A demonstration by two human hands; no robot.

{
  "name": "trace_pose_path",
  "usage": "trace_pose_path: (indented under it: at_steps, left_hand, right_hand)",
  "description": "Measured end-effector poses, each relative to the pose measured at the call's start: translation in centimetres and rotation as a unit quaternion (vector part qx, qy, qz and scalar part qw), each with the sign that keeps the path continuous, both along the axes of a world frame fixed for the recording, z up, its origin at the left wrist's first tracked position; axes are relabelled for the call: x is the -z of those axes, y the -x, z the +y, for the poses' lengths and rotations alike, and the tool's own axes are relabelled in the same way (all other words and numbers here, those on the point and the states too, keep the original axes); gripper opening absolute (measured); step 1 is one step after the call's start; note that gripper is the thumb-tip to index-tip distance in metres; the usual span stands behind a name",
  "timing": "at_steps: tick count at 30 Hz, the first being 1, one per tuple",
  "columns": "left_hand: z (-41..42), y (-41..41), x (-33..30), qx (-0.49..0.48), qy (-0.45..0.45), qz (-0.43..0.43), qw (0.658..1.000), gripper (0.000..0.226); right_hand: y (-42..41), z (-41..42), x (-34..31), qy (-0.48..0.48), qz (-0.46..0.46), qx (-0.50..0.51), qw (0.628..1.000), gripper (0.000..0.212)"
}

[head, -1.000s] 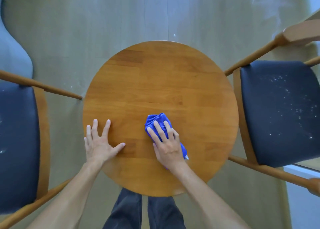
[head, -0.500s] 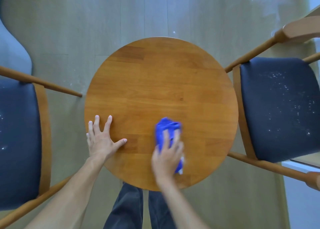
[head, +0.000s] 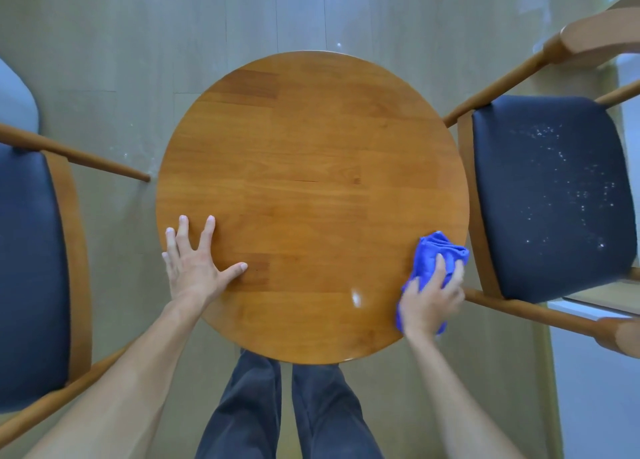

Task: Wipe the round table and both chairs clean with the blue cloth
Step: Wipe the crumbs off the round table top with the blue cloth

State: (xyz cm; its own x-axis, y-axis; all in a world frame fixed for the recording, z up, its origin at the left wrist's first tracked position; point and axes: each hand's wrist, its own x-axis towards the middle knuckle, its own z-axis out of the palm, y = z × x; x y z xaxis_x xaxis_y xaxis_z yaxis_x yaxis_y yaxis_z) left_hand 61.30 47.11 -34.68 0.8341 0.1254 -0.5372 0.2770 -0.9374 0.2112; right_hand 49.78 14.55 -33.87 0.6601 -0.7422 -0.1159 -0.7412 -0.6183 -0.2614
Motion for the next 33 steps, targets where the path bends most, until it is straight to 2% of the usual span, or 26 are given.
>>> trace_pose_path:
  at_steps: [2,4,6,9,10,11,13,16,18,20,21,22,25,27,29,31,32,33]
  left_hand:
    - [0.1,-0.1,0.2,0.003,-0.002,-0.004,1.0,0.106]
    - [0.1,-0.2,0.2,0.002,-0.002,-0.003,1.0,0.106]
    - [0.1,-0.1,0.2,-0.006,0.004,-0.01,1.0,0.105]
    - [0.2,0.1,0.2,-0.006,0.005,-0.022,1.0,0.104]
    - [0.2,0.2,0.2,-0.004,0.006,-0.022,1.0,0.104]
    - [0.2,0.2,0.2,-0.003,0.007,-0.021,1.0,0.104]
    - [0.1,0.1,0.0,-0.005,0.011,-0.014,1.0,0.105]
    - [0.0,-0.1,-0.1,-0.003,0.01,-0.002,1.0,0.105]
    - [-0.1,-0.1,0.0,0.004,0.003,-0.001,1.0,0.105]
    - [-0.1,0.0,0.2,0.015,-0.006,0.004,1.0,0.105]
    - [0.0,0.1,0.3,0.017,-0.008,0.005,1.0,0.105]
    - [0.0,0.0,0.4,0.019,-0.008,0.007,1.0,0.105]
    - [-0.2,-0.2,0.3,0.022,-0.01,0.014,1.0,0.106]
    - [-0.4,-0.4,0.1,0.018,-0.012,0.019,1.0,0.107]
    - [-0.6,-0.5,-0.1,0.012,-0.009,0.018,1.0,0.107]
    - [-0.5,-0.5,-0.3,0.008,0.003,0.012,1.0,0.107]
    - [-0.4,-0.4,-0.3,0.007,0.008,0.009,1.0,0.106]
    - [-0.2,-0.3,-0.4,0.007,0.009,0.005,1.0,0.106]
  right_hand:
    - [-1.1,6.7,0.0,-0.003,-0.011,-0.031,0.999,0.06]
    - [0.1,14.5,0.1,-0.025,-0.02,-0.177,0.984,0.067]
    - [1.7,19.3,-0.1,-0.058,-0.02,-0.346,0.936,0.063]
    - [1.2,16.0,0.7,-0.092,-0.043,-0.529,0.843,0.051]
    - [0.4,13.0,0.8,-0.083,-0.04,-0.559,0.824,0.047]
    - [-0.6,9.7,0.7,-0.068,-0.04,-0.554,0.829,0.046]
    - [-3.0,2.5,0.8,-0.022,-0.05,-0.45,0.891,0.052]
    - [-5.8,-5.9,0.7,0.016,0.003,-0.219,0.975,0.059]
    - [-8.1,-7.9,1.0,0.002,0.005,-0.065,0.998,0.057]
    - [-11.5,-7.1,1.3,-0.006,0.001,0.087,0.996,0.058]
    - [-13.3,-5.8,1.5,-0.002,0.003,0.121,0.993,0.058]
    - [-15.0,-4.0,1.7,0.005,0.007,0.11,0.994,0.059]
    - [-19.3,3.8,1.5,-0.017,0.017,-0.07,0.997,0.067]
    - [-21.1,10.1,1.1,-0.048,0.027,-0.224,0.973,0.074]
    - [-21.6,15.1,0.9,-0.053,0.042,-0.416,0.907,0.072]
    - [-21.3,17.2,1.1,-0.033,0.054,-0.58,0.812,0.064]
    - [-21.3,16.8,1.4,-0.026,0.051,-0.62,0.782,0.062]
    - [-21.6,15.9,1.7,-0.024,0.04,-0.633,0.772,0.061]
